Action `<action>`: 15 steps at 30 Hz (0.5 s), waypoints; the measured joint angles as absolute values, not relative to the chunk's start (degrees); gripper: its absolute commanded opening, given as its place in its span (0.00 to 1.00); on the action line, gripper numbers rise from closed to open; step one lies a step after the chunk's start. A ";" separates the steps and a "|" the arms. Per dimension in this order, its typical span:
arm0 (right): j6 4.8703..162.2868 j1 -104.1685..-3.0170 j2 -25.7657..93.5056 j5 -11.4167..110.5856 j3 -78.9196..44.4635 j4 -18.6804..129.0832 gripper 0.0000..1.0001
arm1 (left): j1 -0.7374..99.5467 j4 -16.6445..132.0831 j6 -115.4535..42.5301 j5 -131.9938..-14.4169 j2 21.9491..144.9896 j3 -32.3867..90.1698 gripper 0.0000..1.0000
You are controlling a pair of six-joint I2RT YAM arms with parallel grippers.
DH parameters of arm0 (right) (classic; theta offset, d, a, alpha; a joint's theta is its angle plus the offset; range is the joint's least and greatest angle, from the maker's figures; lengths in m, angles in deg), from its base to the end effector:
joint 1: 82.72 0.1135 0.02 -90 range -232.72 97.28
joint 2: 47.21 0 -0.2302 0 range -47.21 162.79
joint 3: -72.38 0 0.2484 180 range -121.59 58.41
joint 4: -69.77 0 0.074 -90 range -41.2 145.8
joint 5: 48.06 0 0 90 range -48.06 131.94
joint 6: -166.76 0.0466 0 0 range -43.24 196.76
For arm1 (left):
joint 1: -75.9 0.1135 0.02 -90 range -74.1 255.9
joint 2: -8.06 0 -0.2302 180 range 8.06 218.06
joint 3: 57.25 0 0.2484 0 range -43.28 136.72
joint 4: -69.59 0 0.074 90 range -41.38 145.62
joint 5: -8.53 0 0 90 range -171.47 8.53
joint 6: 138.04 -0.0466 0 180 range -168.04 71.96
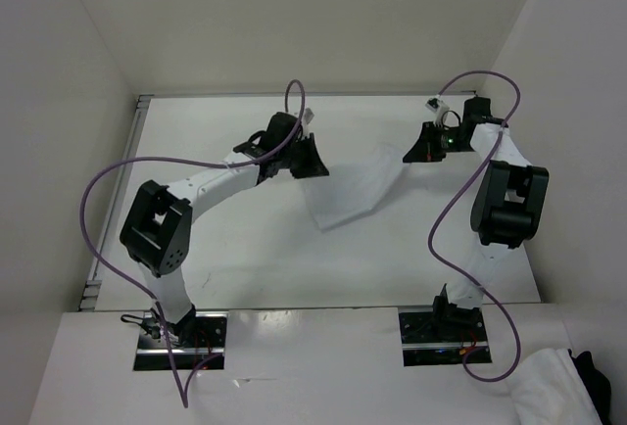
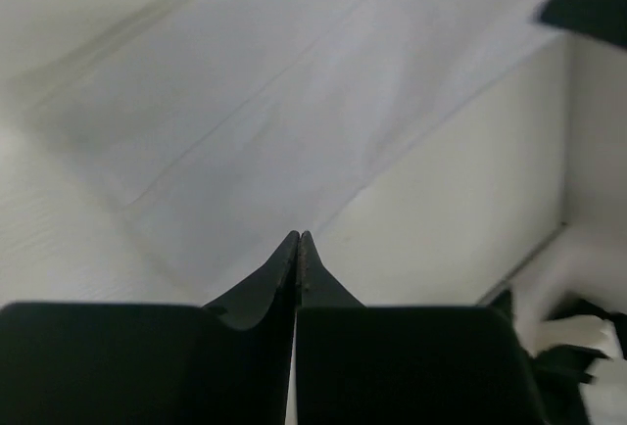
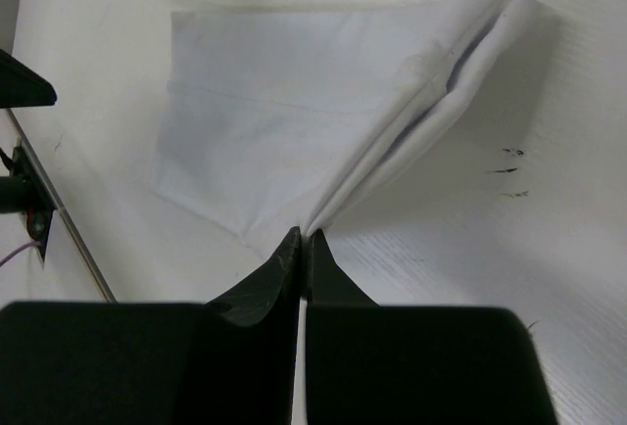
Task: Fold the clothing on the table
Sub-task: Fold the skirt
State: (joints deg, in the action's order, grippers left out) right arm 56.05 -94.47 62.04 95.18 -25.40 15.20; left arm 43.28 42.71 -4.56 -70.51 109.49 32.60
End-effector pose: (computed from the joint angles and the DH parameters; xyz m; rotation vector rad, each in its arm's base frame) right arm 0.3803 -0.0410 0.1883 -0.4273 2.2943 0.9791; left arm 0.3344 -0.2246 0.2148 -0.1162 2.3939 -0.8933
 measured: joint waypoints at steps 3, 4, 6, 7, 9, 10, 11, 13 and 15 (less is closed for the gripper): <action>55.66 -94.47 61.93 95.37 -25.38 14.39 0.00 | 42.56 49.24 -2.70 -63.51 113.75 37.32 0.00; 55.60 -94.47 61.93 95.39 -25.38 14.17 0.00 | 42.19 50.82 -2.24 -61.52 115.30 38.22 0.00; 55.42 -94.38 61.93 95.88 -25.38 14.04 0.00 | 41.42 53.11 -0.97 -57.54 118.87 39.42 0.00; 55.31 -94.34 61.91 96.03 -25.38 14.00 0.00 | 41.16 53.88 -0.32 -55.90 120.83 39.70 0.00; 54.87 -94.14 61.89 96.62 -25.40 13.67 0.00 | 40.66 54.21 0.67 -53.81 124.09 39.72 0.00; 54.57 -94.07 61.76 96.97 -25.38 13.41 0.00 | 40.46 54.14 1.21 -53.13 125.42 39.59 0.00; 54.33 -93.97 61.60 97.23 -25.40 12.97 0.00 | 40.38 54.10 1.72 -52.63 126.47 39.40 0.00; 53.63 -93.94 61.08 98.04 -25.45 11.90 0.00 | 40.38 53.90 2.20 -52.17 127.68 38.83 0.00; 52.67 -93.88 60.42 99.00 -25.60 10.70 0.00 | 40.40 53.72 3.01 -51.91 128.00 38.74 0.00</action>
